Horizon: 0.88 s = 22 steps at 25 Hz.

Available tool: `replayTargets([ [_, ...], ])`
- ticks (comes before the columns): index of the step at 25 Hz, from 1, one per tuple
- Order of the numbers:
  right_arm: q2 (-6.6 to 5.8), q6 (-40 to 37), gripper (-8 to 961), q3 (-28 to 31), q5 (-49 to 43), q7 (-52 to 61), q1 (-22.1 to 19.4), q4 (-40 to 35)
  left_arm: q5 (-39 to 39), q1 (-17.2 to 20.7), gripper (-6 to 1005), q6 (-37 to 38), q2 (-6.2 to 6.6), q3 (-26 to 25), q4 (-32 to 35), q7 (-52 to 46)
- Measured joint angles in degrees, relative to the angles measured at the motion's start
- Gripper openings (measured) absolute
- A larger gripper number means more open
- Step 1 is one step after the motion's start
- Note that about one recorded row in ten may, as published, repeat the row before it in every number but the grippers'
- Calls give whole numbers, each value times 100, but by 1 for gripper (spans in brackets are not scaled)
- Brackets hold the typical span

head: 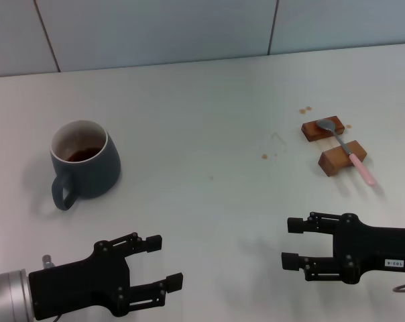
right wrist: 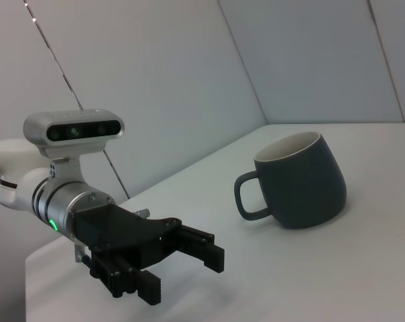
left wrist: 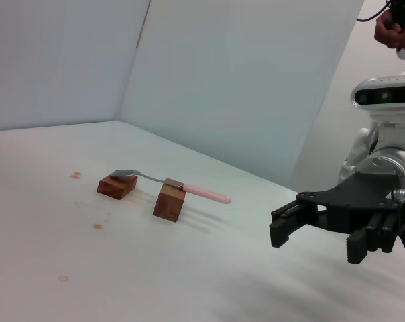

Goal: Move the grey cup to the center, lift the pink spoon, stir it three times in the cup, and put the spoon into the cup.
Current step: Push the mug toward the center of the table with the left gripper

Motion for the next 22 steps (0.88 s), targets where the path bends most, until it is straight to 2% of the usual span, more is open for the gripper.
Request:
replayTargets([
  [13, 9, 22, 761, 0, 10, -8, -14, 0, -41, 36, 787, 217, 0, -121, 51, 123],
  [15, 9, 48, 759, 0, 12, -7, -14, 0, -58, 109, 783, 859, -31, -1028, 90, 890],
  [16, 9, 48, 759, 0, 12, -7, -14, 0, -65, 115, 764, 900, -38, -1156, 95, 971],
  [18, 9, 60, 758, 0, 6, -7, -9, 2, -172, 136, 727, 1021, -78, -1860, 60, 1563],
  [19, 9, 62, 757, 0, 4, -3, -3, 4, -253, 137, 708, 1003, -87, -2035, 1, 1818],
  [20, 9, 67, 757, 0, 2, 0, 2, 7, -634, 117, 689, 885, -94, -2534, -306, 2753],
  [21, 9, 67, 756, 0, 2, 0, 2, 7, -634, 117, 670, 885, -94, -2534, -306, 2753],
  [22, 9, 72, 755, -1, 2, 1, 2, 8, -898, 84, 651, 825, -91, -2783, -531, 3370],
])
